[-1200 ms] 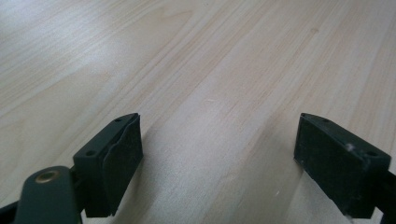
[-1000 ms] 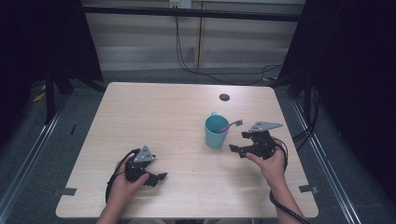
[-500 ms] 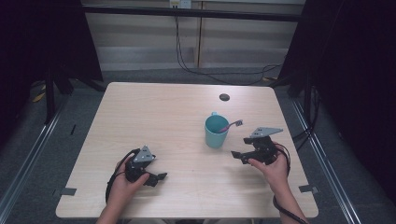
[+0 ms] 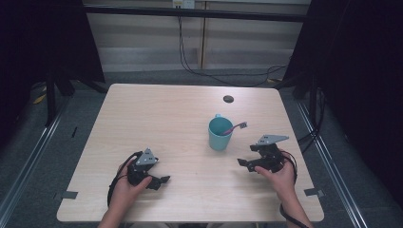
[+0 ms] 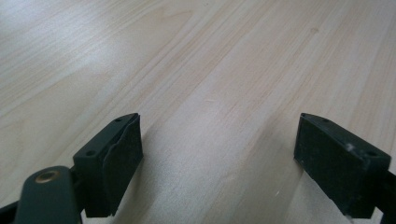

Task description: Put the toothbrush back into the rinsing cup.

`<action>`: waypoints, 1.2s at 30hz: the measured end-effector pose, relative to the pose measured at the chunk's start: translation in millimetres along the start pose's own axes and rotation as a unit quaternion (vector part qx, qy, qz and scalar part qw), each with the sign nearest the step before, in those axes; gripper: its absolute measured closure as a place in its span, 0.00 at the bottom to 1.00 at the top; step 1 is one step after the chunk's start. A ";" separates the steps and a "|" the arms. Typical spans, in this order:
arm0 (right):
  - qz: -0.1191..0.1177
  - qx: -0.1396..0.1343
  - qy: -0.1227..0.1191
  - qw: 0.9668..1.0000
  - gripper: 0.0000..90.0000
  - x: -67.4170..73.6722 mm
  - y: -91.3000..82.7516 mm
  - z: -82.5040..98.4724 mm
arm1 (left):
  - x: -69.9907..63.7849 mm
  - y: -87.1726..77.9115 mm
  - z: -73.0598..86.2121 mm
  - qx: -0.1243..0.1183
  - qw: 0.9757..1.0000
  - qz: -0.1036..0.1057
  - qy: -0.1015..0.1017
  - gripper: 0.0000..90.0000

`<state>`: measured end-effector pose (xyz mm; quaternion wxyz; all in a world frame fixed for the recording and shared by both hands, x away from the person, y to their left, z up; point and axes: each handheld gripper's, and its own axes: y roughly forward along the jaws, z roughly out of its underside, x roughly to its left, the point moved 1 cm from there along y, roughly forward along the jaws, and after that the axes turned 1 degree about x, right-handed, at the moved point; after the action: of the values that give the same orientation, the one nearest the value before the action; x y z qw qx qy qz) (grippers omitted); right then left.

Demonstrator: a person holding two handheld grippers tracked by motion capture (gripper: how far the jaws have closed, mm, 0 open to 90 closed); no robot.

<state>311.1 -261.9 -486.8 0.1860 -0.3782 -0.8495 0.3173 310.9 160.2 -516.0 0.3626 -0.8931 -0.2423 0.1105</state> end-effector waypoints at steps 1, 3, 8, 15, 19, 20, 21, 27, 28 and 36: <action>-0.001 0.000 0.004 1.000 0.20 -0.2 0.9 2.3 | 0.0 0.0 0.0 0.000 1.000 0.000 0.000 0.17; -0.001 0.003 0.005 1.000 0.20 -0.1 2.8 5.0 | 0.0 0.0 0.0 0.000 1.000 0.000 0.000 0.17; 0.002 0.012 -0.002 1.000 0.19 2.5 7.1 6.4 | 0.0 0.0 0.0 0.000 1.000 0.000 0.000 0.17; 0.008 0.033 -0.008 0.999 0.18 5.7 14.0 10.1 | 0.0 0.0 0.0 0.000 1.000 0.000 0.000 0.17; 0.011 0.044 -0.013 0.999 0.16 6.7 17.5 13.8 | 0.0 0.0 0.0 0.000 1.000 0.000 0.000 0.17; 0.014 0.048 -0.017 0.999 0.16 6.8 18.7 14.8 | 0.0 0.0 0.0 0.000 1.000 0.000 0.000 0.17; 0.015 0.054 -0.019 0.998 0.16 7.3 19.9 15.7 | -0.1 0.0 0.0 0.000 1.000 0.000 0.000 0.17; 0.009 0.044 -0.024 0.999 0.14 7.9 21.8 19.1 | -0.1 0.0 0.0 -0.001 1.000 0.000 0.000 0.17; 0.009 0.042 -0.024 0.999 0.14 7.6 21.5 19.9 | -0.1 0.0 0.0 -0.001 1.000 0.000 0.000 0.17; 0.002 0.017 -0.027 0.999 0.13 5.8 20.6 26.1 | -0.2 0.0 0.1 -0.001 1.000 0.000 0.000 0.17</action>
<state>303.6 -257.3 -519.4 0.1685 -0.3676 -0.8480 0.3425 310.7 160.1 -516.1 0.3618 -0.8934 -0.2426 0.1103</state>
